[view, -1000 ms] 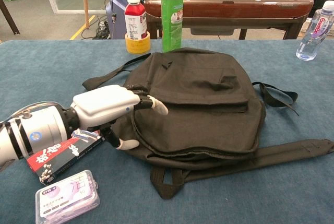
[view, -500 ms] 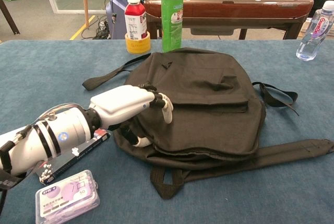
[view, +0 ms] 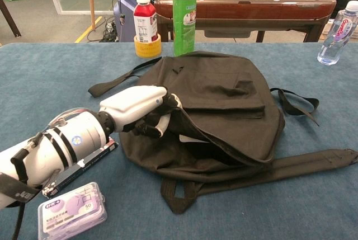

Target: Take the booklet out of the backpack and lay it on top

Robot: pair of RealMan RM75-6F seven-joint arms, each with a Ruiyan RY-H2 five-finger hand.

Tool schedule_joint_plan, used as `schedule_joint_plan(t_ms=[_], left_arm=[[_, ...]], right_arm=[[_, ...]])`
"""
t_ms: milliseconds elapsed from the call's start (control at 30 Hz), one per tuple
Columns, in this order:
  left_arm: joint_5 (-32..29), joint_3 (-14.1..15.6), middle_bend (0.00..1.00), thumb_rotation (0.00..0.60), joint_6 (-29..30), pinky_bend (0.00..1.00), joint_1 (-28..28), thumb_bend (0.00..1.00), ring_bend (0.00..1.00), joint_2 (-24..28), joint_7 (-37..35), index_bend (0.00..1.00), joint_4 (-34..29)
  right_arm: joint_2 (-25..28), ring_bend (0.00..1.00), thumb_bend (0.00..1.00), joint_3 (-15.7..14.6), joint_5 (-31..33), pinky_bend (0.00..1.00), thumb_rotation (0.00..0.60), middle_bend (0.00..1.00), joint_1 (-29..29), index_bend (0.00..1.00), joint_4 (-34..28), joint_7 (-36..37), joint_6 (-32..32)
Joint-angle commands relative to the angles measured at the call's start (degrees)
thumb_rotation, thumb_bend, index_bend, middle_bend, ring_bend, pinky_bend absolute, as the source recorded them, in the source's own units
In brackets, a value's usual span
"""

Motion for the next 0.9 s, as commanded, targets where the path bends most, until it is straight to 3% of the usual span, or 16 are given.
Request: schedule_joint_plan(t_ms=[33,167,467,633,733,900], left_arm=[[-4.50,-2.99,0.38,0.600,0.26,0.03,0.80,0.83,0.28,-0.67,-0.63,0.77,-3.33],[-10.18,-7.27,0.39,0.600,0.77,0.03,0.61,0.84,0.29,-1.34,1.39,0.77,-7.24],[-27.98,-17.17,0.40,0.600,1.88,0.03,-3.20,0.84,0.30,-3.45,14.18,0.75,-12.35],[-34.66,-20.18,0.40,0.600,4.41,0.03,-5.65,0.84,0.30,-4.36,20.19,0.74,-13.04],[-40.12,-22.74,0.40,0.600,7.14,0.03,-7.74,0.84,0.30,-5.01,24.93,0.73,-13.34],[-45.22,-24.64,0.40,0.600,10.43,0.03,-9.41,0.84,0.30,-5.10,28.53,0.72,-14.15]], right_arm=[[0.52,0.35,0.42,-0.34,-1.08,0.42,0.600,0.39,0.24,0.38,-0.40,-0.19,-0.07],[2.08,0.35,0.42,-1.50,-4.15,0.42,0.600,0.39,1.25,0.38,-1.81,0.14,-1.20],[4.48,0.35,0.42,-4.74,-14.19,0.42,0.600,0.39,6.43,0.38,-6.19,0.26,-6.92],[4.60,0.35,0.42,-5.69,-17.64,0.42,0.600,0.39,10.30,0.38,-8.33,1.09,-11.68],[4.59,0.35,0.42,-6.14,-18.35,0.42,0.600,0.39,15.82,0.38,-12.20,2.87,-20.42],[2.15,0.35,0.42,-4.32,-16.10,0.42,0.600,0.39,21.46,0.38,-13.78,2.58,-27.94]])
